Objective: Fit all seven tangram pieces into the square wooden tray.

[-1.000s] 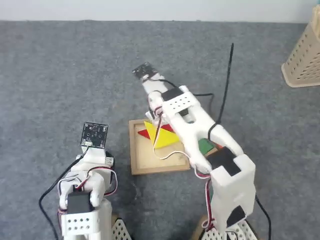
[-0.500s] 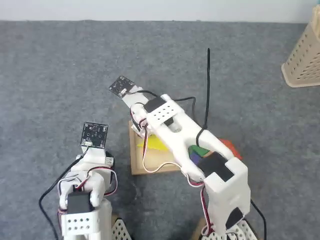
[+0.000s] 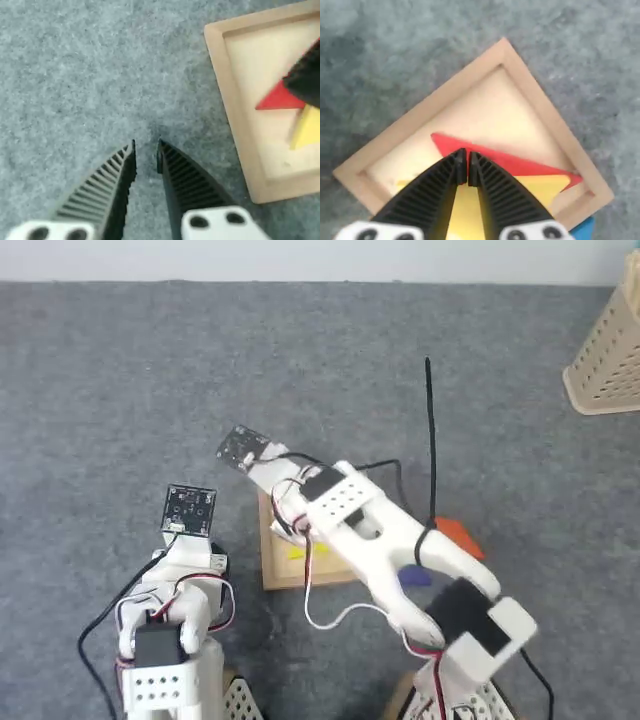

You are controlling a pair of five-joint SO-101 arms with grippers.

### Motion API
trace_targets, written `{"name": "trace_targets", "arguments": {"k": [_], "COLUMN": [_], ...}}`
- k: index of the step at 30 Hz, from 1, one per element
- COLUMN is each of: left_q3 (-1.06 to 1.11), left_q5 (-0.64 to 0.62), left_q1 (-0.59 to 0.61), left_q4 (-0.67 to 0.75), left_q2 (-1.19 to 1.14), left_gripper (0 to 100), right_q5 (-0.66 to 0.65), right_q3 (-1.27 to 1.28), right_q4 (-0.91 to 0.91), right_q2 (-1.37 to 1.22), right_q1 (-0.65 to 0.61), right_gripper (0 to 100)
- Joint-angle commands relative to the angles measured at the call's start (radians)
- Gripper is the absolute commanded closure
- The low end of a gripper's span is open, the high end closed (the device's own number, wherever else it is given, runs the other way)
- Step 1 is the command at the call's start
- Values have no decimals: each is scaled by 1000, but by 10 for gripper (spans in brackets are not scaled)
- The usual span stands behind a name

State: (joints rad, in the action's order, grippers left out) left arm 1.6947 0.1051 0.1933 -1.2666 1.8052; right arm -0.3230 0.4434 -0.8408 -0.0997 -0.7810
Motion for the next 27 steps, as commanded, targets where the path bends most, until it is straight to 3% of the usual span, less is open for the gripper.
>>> {"name": "trace_targets", "arguments": {"k": [1, 9, 20, 27], "left_q3": [-8, -8, -8, -8], "left_q5": [-6, -6, -6, -6], "left_q1": [-3, -3, -3, -3], "left_q4": [0, 0, 0, 0], "left_q2": [23, 23, 23, 23], "left_gripper": [929, 929, 929, 929], "right_q5": [-15, -14, -9, -9], "right_q3": [18, 21, -209, -331], "right_q4": [50, 62, 53, 42], "right_q2": [82, 22, -199, -245], "right_q1": [21, 24, 137, 143], "right_gripper": [993, 993, 993, 993]}}
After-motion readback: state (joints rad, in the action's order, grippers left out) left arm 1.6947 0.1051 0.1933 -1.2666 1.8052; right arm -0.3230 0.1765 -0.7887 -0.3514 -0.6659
